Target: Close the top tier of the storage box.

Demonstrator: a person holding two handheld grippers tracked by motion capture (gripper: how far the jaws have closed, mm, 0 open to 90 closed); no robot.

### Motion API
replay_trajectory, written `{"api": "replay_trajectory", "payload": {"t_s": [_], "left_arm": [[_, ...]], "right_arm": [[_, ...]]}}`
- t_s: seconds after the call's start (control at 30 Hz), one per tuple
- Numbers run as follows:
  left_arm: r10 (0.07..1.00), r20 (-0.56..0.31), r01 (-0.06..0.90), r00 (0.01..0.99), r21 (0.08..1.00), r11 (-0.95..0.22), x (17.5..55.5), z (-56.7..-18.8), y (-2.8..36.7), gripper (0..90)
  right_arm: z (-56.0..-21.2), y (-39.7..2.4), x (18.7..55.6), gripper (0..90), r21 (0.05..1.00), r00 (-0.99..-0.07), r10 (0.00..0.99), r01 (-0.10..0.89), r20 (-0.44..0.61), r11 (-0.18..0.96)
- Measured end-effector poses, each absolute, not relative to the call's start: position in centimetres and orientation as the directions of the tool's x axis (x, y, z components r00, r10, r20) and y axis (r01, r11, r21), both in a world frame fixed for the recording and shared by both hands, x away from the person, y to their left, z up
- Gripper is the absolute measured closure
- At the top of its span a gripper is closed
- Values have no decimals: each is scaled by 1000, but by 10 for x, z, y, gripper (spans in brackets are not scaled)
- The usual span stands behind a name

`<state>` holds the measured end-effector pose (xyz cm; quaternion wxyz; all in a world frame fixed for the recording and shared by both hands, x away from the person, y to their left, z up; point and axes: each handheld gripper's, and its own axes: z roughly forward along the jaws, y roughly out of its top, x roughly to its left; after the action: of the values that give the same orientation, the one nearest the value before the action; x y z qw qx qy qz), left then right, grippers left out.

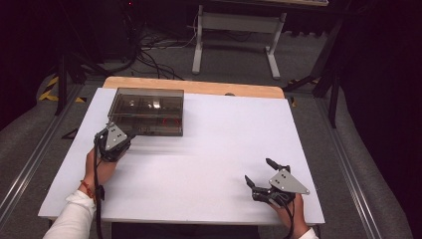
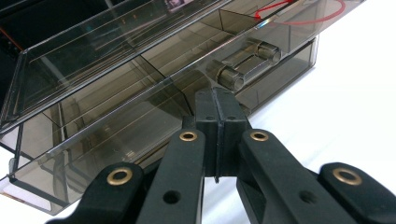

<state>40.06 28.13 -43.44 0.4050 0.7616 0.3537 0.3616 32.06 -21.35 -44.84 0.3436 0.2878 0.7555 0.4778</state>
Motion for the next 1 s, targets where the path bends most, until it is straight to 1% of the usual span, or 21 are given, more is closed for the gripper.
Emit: {"api": "replay_trajectory", "payload": {"t_s": [0.53, 1.0], "left_arm": [[848, 234, 265, 476, 881, -392, 415, -436, 278, 895], [849, 241, 270, 471, 876, -399, 422, -437, 275, 893]], "right_arm": [[-450, -214, 322, 127, 920, -599, 765, 116, -235, 374], [-450, -213, 322, 127, 919, -600, 764, 117, -235, 375]]}}
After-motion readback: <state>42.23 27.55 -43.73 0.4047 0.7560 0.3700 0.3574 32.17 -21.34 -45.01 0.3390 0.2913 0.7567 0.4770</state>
